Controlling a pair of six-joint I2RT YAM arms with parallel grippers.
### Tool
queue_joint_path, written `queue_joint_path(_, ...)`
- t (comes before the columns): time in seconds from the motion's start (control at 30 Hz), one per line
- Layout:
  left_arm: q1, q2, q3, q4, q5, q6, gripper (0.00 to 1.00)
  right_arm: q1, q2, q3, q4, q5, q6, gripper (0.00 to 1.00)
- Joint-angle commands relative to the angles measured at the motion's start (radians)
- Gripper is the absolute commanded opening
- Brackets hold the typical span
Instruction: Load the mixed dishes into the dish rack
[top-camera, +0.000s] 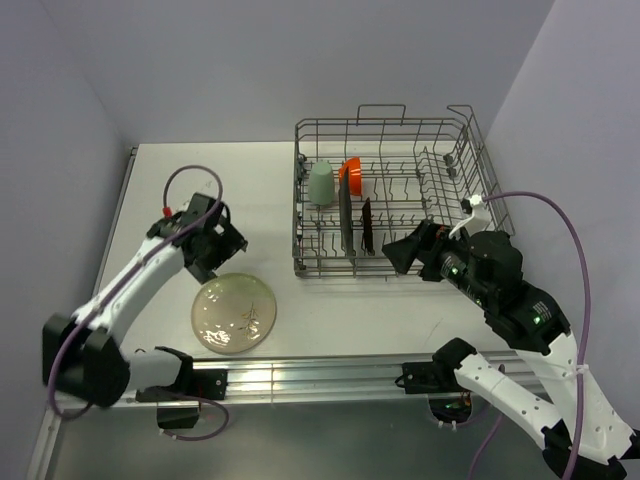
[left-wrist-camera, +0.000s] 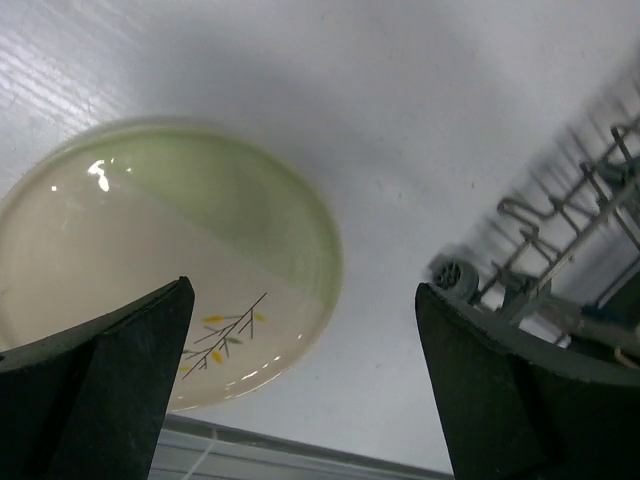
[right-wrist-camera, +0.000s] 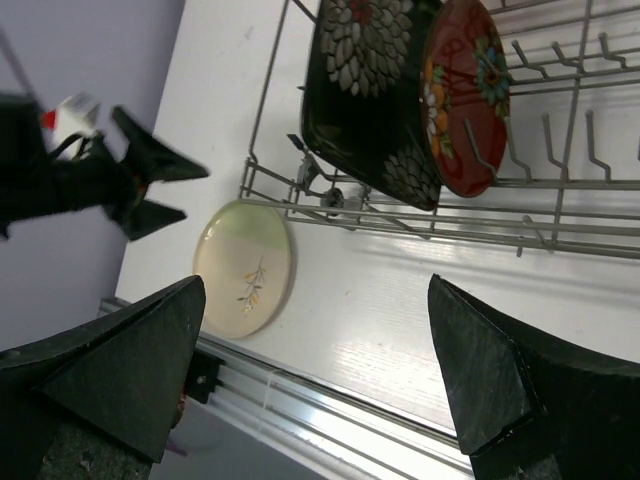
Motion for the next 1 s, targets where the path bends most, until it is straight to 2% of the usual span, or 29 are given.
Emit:
queue_joint_path(0.0, -0.004, 0.218, 0.179, -0.148, -0.092, -0.061, 0.99, 0.006, 0.025, 0.073, 0.006, -0.017, 0.001, 1.00)
queue_joint_path(0.03, -0.002, 0.333, 0.261, -0.225, -0.099, -0.075, 0.99, 0.007, 0.026, 0.077, 0.011, -0.017, 0.000, 1.00)
queue_joint_path(0.1, -0.002, 0.438, 0.326, -0.245, -0.077, -0.059, 0.99, 0.007, 0.028, 0.078, 0.014, -0.013, -0.002, 1.00)
queue_joint_path(0.2, 0.009, 0.620, 0.412, -0.301, 0.038, -0.057, 0.99, 0.007, 0.017, 0.067, 0.018, -0.006, -0.006, 1.00)
queue_joint_path(0.27, 0.009, 0.688, 0.423, -0.321, 0.056, -0.093, 0.89, 0.007, 0.005, 0.066, 0.012, 0.009, -0.014, 1.00)
queue_joint_path(0.33, 0.009, 0.685, 0.386, -0.295, 0.084, -0.126, 0.79, 0.007, -0.006, 0.061, 0.000, 0.020, -0.022, 1.00)
queue_joint_path(0.37, 0.009, 0.667, 0.350, -0.265, 0.096, -0.161, 0.77, 0.007, -0.016, 0.060, -0.002, 0.032, -0.031, 1.00)
queue_joint_path(0.57, 0.009, 0.612, 0.258, -0.239, 0.095, -0.253, 0.76, 0.007, -0.069, 0.032, 0.003, 0.061, -0.049, 1.00)
queue_joint_path(0.67, 0.009, 0.618, 0.222, -0.219, 0.091, -0.275, 0.70, 0.007, -0.066, 0.026, 0.015, 0.053, -0.046, 1.00)
queue_joint_path(0.7, 0.009, 0.624, 0.216, -0.212, 0.102, -0.276, 0.67, 0.007, -0.063, 0.024, 0.024, 0.046, -0.046, 1.00)
queue_joint_path(0.73, 0.007, 0.633, 0.211, -0.205, 0.105, -0.278, 0.55, 0.007, -0.061, 0.023, 0.029, 0.041, -0.045, 1.00)
queue_joint_path(0.8, 0.006, 0.661, 0.196, -0.191, 0.107, -0.273, 0.40, 0.007, -0.047, 0.027, 0.038, 0.030, -0.049, 1.00)
queue_joint_path(0.83, 0.007, 0.671, 0.190, -0.179, 0.107, -0.270, 0.27, 0.009, -0.041, 0.032, 0.037, 0.029, -0.051, 1.00)
queue_joint_path(0.97, 0.007, 0.752, 0.196, -0.148, 0.113, -0.234, 0.19, 0.007, -0.015, 0.069, 0.029, 0.030, -0.063, 1.00)
